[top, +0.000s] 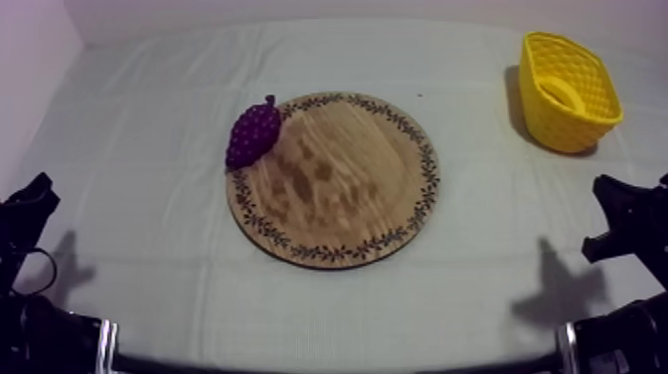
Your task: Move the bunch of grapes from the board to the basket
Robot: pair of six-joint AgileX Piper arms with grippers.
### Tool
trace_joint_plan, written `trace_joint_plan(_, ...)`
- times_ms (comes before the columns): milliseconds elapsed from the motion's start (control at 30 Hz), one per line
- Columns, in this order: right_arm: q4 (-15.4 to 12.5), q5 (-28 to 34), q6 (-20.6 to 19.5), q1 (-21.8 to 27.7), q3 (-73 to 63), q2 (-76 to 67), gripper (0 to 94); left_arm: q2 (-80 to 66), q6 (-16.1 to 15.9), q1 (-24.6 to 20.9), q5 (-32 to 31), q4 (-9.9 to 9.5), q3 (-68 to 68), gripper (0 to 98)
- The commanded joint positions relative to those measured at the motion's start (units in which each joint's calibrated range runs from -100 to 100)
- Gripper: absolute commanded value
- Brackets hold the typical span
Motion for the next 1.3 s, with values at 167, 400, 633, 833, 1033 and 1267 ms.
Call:
trace_joint_plan(167,0.16,1.17,3.1,-0.43,-0.07,-0.04,0.2,0.03,0.0,-0.01,0.03,0.01,0.04,0.0)
trace_joint_plan(400,-0.06,0.19,3.94,-0.23,-0.01,-0.04,0.2,0.03,0.0,-0.01,0.03,0.01,0.04,0.0)
trace_joint_plan(633,-0.62,-2.04,4.77,-0.06,0.04,0.08,0.2,0.03,0.0,-0.01,0.03,0.01,0.04,0.0)
trace_joint_plan(833,-0.69,-3.3,4.32,0.01,-1.99,2.16,0.2,0.03,0.0,-0.01,0.03,0.01,0.04,0.0)
trace_joint_plan(1033,-1.03,-0.2,1.71,-0.37,-14.04,9.7,0.2,0.03,0.0,-0.01,0.03,0.01,0.04,0.0)
trace_joint_plan(1267,-1.25,10.19,-3.41,-1.87,-39.51,25.79,0.2,0.03,0.0,-0.01,0.03,0.01,0.04,0.0)
